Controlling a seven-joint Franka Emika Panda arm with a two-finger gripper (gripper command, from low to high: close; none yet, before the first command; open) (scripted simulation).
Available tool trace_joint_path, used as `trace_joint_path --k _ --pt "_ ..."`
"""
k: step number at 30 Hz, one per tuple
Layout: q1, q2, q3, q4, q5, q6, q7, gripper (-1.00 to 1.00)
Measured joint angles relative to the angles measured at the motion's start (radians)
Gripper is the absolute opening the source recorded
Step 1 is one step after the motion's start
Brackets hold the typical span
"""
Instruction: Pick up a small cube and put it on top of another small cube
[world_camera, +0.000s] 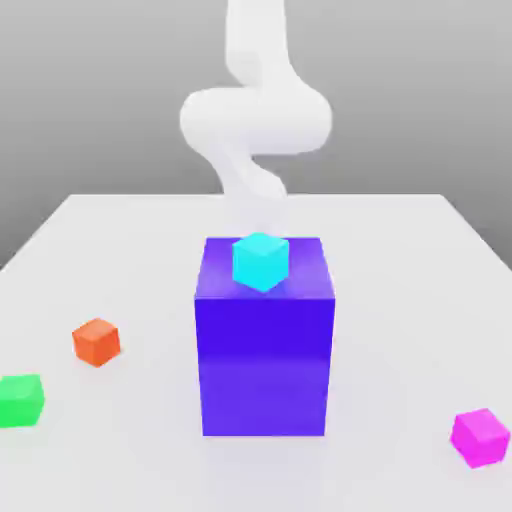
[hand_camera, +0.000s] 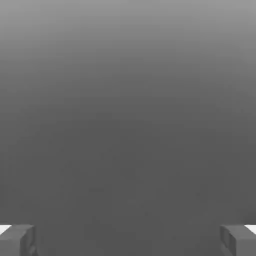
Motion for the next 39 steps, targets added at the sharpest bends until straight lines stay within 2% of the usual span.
trace_joint_path --k 9,18,27,32,33,39 --pt "0.003 0.328 0.170 -0.031 -0.059 0.116 0.141 0.00" --pt "0.064 0.658 0.294 -0.061 -0.174 0.226 0.320 0.00" --pt "0.194 0.984 0.328 -0.091 -0.253 0.339 0.474 0.00" --pt "0.290 1.164 0.235 -0.060 -0.346 0.458 0.557 0.00" --pt "0.305 1.189 0.217 -0.054 -0.362 0.477 0.569 -1.00" --pt "0.312 1.201 0.208 -0.051 -0.370 0.488 0.576 -1.00"
